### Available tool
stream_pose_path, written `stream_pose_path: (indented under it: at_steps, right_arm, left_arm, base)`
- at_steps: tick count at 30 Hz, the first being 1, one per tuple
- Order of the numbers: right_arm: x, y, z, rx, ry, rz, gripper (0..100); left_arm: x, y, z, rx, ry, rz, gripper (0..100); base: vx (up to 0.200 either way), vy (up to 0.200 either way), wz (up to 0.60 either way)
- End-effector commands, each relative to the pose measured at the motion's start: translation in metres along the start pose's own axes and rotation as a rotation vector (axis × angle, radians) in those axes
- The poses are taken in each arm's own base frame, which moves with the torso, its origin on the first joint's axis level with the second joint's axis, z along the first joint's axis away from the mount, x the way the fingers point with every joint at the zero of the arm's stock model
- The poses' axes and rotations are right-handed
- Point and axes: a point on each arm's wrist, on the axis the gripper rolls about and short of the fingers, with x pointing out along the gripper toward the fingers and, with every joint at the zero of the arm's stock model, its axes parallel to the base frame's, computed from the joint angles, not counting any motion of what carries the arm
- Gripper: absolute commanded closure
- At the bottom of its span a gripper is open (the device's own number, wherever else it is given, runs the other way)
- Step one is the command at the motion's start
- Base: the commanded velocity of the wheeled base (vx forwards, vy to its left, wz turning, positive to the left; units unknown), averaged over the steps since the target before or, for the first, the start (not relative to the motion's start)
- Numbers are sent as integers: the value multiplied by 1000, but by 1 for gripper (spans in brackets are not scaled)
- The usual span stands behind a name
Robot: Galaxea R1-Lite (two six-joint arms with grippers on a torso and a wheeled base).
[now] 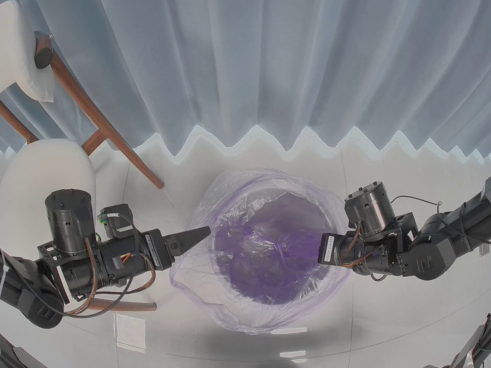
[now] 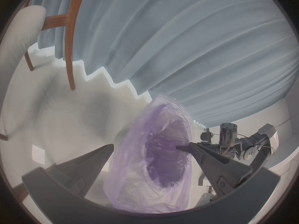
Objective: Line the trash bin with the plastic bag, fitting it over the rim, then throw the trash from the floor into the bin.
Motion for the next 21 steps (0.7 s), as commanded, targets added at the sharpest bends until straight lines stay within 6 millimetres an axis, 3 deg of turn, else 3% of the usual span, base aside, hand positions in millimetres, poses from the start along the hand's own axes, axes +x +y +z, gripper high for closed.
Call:
stream_pose_path:
  at_steps: [1, 6, 11, 12, 17, 21]
  right_arm:
    - [-11, 0, 5, 9, -27, 20, 100]
    - [-17, 2, 7, 7, -37, 38, 100]
    - [-24, 1, 5, 4, -42, 46, 100]
    - [-26, 1, 4, 4, -41, 48, 100]
    - [-32, -3, 1, 5, -38, 52, 100]
    - [-38, -4, 2, 7, -38, 72, 100]
  left_arm:
    - [0, 4, 11, 12, -42, 15, 0]
    - [1, 2, 11, 30, -37, 0, 0]
    - [18, 5, 14, 36, -30, 3, 0]
    - [22, 6, 17, 36, -36, 6, 100]
    - [39, 11, 43, 36, -112, 12, 100]
    - [48, 14, 50, 32, -123, 14, 100]
  base:
    - [0, 0, 0]
    - [0, 0, 0]
    - [0, 0, 0]
    - [0, 0, 0]
    - [0, 0, 0]
    - [0, 0, 0]
